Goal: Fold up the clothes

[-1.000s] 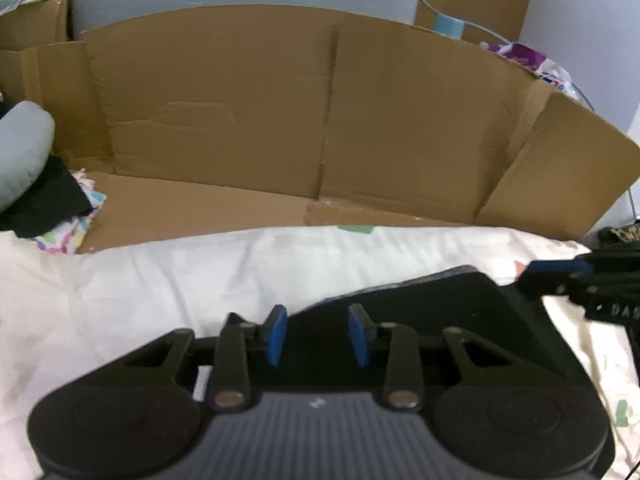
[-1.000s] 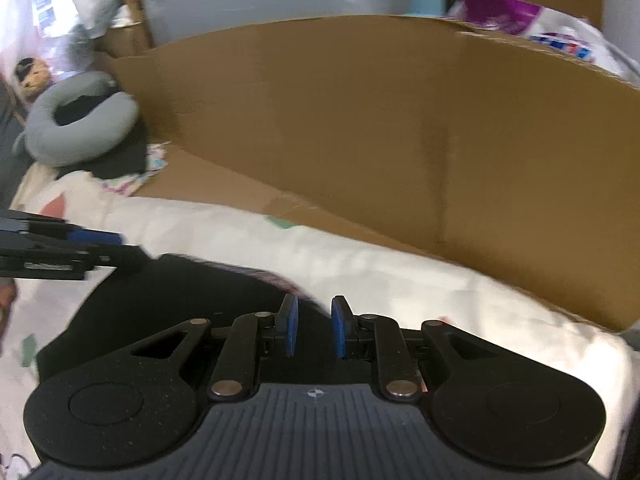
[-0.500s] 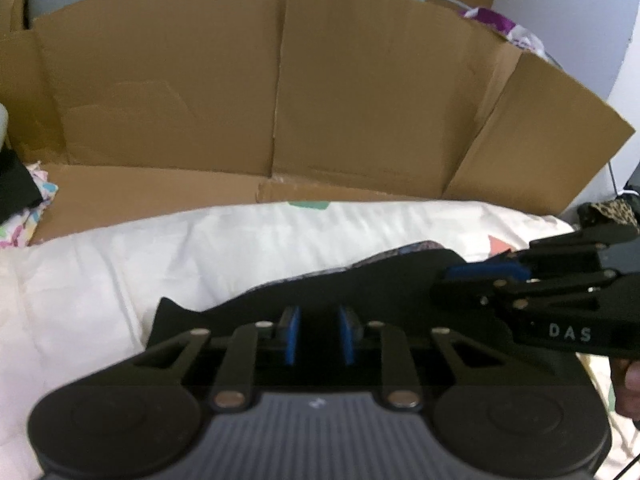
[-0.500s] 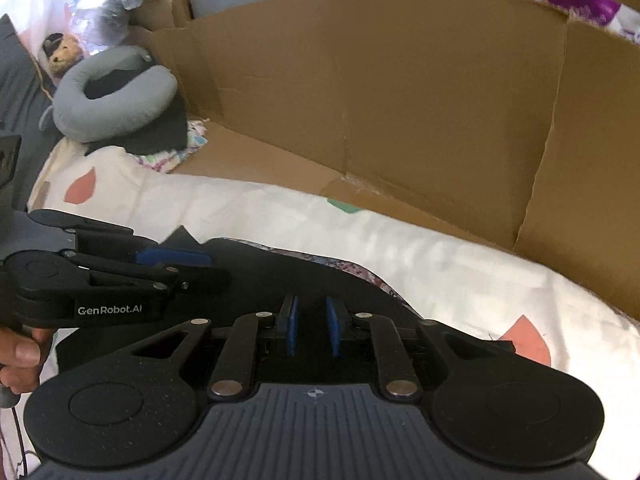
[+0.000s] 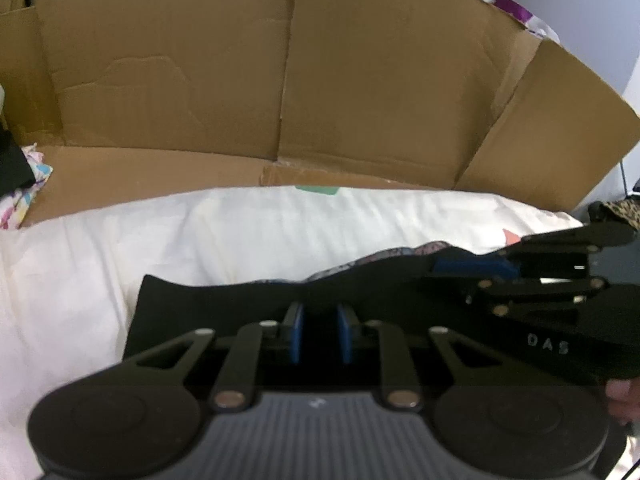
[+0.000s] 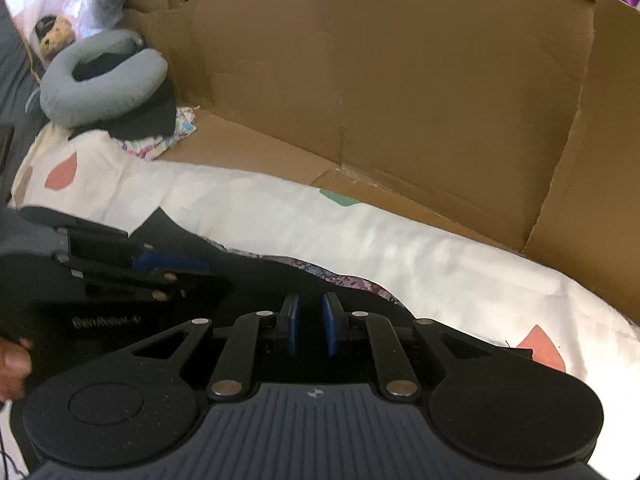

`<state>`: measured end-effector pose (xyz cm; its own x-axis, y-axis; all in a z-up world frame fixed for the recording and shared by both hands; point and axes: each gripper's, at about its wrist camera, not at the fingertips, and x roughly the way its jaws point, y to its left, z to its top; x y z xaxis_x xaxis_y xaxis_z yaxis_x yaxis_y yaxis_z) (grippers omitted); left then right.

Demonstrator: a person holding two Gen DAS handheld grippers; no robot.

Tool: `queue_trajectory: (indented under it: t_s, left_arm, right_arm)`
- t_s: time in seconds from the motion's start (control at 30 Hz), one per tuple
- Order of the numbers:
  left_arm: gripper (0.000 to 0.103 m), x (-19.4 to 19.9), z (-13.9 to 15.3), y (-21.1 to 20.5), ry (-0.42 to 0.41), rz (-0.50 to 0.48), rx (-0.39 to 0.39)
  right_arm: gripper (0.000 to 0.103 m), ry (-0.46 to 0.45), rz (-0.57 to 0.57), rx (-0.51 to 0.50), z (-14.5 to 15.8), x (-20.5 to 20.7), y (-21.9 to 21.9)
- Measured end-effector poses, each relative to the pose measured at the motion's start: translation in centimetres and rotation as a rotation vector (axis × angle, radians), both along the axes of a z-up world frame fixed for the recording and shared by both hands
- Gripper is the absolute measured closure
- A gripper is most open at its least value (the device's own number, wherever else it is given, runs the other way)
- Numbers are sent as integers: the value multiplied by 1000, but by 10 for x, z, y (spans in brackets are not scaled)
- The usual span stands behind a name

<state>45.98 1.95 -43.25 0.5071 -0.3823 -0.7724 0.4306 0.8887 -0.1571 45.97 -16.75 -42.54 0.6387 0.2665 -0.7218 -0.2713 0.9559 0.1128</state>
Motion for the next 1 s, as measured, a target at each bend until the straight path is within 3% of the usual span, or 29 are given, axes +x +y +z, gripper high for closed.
queue_trajectory:
  t_s: [0.3, 0.4, 0.57, 0.83, 1.0]
  left_arm:
    - [84, 0, 5, -3, 5, 45, -3]
    - [86, -21, 24, -3, -116, 105, -30]
    - [85, -39, 27, -9, -126, 68, -23]
    - [76, -65, 28, -16, -130, 18, -18]
    - [61, -67, 15, -14, -105, 9, 8]
  right_arm:
    - [85, -16, -10, 5, 3, -5, 1]
    - [84, -59, -4, 16, 13, -13, 4]
    - [83, -118, 7, 3, 27, -29, 11]
    - [82, -143, 43, 57, 37, -58, 0]
    - [82, -97, 56, 52, 19, -64, -3]
